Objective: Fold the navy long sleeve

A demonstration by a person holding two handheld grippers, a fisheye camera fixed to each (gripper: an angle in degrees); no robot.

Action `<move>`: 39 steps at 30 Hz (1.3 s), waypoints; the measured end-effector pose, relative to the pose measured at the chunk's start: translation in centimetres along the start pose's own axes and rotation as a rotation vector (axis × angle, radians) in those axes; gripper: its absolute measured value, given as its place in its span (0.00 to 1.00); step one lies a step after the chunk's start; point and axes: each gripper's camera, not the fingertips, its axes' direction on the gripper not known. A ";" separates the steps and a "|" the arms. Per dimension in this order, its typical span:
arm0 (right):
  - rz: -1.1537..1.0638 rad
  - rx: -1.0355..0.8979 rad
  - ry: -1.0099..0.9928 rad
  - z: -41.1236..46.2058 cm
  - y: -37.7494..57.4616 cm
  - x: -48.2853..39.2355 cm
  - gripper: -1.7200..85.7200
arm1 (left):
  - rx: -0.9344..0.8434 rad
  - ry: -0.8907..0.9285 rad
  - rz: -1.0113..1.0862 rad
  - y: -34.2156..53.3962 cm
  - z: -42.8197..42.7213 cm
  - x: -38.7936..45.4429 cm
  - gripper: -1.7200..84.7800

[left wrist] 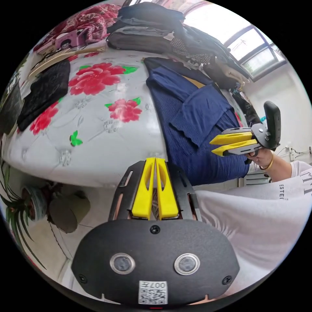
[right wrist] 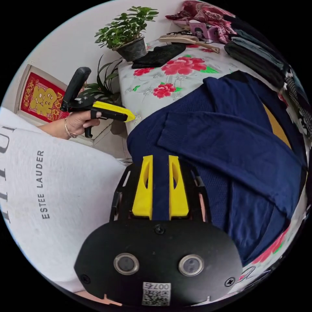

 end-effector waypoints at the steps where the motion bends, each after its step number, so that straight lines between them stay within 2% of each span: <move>1: 0.041 0.049 -0.012 -1.7 1.9 -0.2 0.07 | 0.000 0.010 -0.027 1.4 0.0 0.1 0.03; 4: 0.209 0.152 0.027 -6.0 8.7 0.1 0.08 | -0.003 0.051 -0.051 4.6 1.0 0.7 0.08; 6: 0.364 0.189 0.095 -8.3 14.1 0.6 0.08 | 0.082 0.037 0.005 6.2 0.9 1.1 0.09; 8: 0.604 0.193 0.198 -11.1 21.7 1.2 0.09 | 0.118 0.033 0.022 7.1 0.9 0.7 0.10; 9: 0.660 0.185 0.224 -11.8 23.6 1.2 0.09 | 0.104 0.049 0.017 7.1 0.9 0.5 0.11; 11: 0.821 0.127 0.260 -13.6 29.9 0.9 0.10 | -0.047 0.015 0.009 7.3 0.9 0.2 0.14; 14: 0.921 0.106 0.199 -14.4 34.7 0.3 0.11 | -0.020 -0.037 0.039 9.5 0.1 0.2 0.15; 18: 0.909 0.077 0.047 -13.2 35.5 0.9 0.12 | -0.104 0.028 0.043 9.4 2.7 1.0 0.17; 21: 0.855 0.019 -0.044 -12.2 33.7 1.8 0.11 | -0.152 0.002 0.104 7.6 5.5 2.7 0.18; 23: 0.814 -0.081 -0.076 -11.8 32.1 2.0 0.09 | -0.244 -0.032 0.113 5.7 8.1 3.0 0.17; 25: 0.786 -0.131 -0.072 -12.3 31.4 1.8 0.06 | -0.301 -0.064 0.099 4.4 9.2 2.9 0.15; 28: 0.749 -0.119 -0.075 -14.5 31.1 1.0 0.04 | -0.327 -0.107 0.104 3.2 8.9 2.7 0.04; 33: 0.713 0.019 -0.159 -19.5 32.6 -0.8 0.02 | -0.352 0.071 0.241 4.0 5.4 1.3 0.01; 35: 0.714 0.098 -0.224 -22.5 33.6 -1.7 0.02 | -0.340 0.256 0.244 4.8 2.1 -0.4 0.01; 39: 0.700 0.232 -0.323 -27.5 34.7 -2.7 0.02 | -0.287 0.497 0.254 5.4 -3.4 -2.8 0.01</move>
